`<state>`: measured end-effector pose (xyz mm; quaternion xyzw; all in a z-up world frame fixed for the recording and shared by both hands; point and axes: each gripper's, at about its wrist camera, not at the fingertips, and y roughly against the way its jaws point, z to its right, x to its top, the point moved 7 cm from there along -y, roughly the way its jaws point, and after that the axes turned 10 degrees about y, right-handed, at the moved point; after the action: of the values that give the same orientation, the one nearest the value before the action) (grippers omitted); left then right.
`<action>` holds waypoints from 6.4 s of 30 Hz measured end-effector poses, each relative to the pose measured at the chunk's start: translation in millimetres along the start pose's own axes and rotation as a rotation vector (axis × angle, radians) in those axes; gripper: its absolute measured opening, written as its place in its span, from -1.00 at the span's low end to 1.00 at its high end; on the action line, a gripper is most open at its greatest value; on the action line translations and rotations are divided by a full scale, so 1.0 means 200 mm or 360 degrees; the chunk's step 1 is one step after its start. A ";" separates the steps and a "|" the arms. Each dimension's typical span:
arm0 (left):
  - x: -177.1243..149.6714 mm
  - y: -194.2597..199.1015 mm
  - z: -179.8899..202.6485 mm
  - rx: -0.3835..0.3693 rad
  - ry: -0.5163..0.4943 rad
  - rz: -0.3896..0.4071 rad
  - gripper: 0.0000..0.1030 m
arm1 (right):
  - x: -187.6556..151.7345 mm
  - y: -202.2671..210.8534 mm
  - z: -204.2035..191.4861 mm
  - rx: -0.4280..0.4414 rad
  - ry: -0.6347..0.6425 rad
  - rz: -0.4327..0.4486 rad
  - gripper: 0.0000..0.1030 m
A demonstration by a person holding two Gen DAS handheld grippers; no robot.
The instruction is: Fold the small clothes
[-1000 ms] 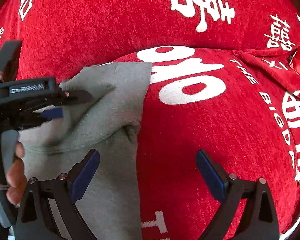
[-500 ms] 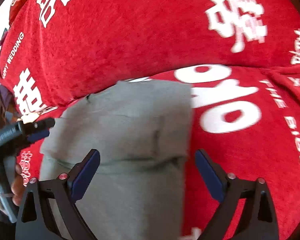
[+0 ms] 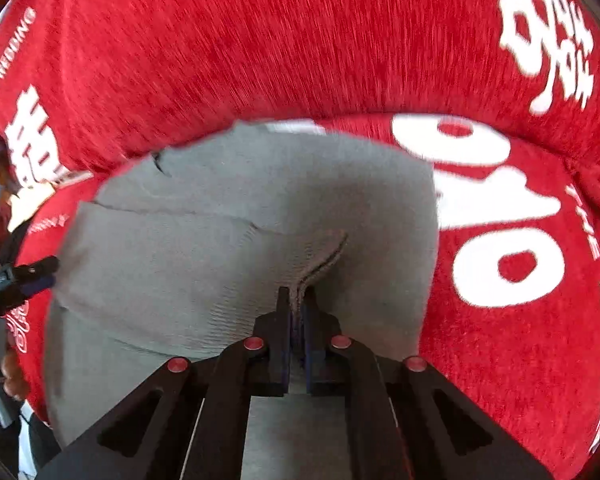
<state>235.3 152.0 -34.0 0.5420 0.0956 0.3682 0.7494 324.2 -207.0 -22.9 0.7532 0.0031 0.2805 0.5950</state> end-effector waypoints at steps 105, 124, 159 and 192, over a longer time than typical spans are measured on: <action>-1.08 0.33 -0.15 0.0207 -0.0732 0.0145 1.00 | -0.98 0.33 -0.52 -0.0010 0.0051 -0.0206 1.00; -1.07 0.26 -0.25 0.0208 -0.0706 0.0095 1.00 | -0.95 0.33 -0.58 -0.0010 0.0187 -0.0098 0.99; -1.33 0.35 -0.70 0.0140 -0.0221 -0.0393 0.38 | -1.48 0.53 -0.36 0.0211 0.0073 -0.0275 0.33; -1.10 0.41 -0.49 -0.0208 -0.0077 -0.0261 -0.54 | -1.12 0.54 -0.24 0.0438 -0.0120 -0.0019 -0.78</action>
<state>-10.9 91.7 -57.4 0.4909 0.0974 0.2979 0.8129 79.2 -272.2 -13.8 0.8377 0.0237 0.2452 0.4874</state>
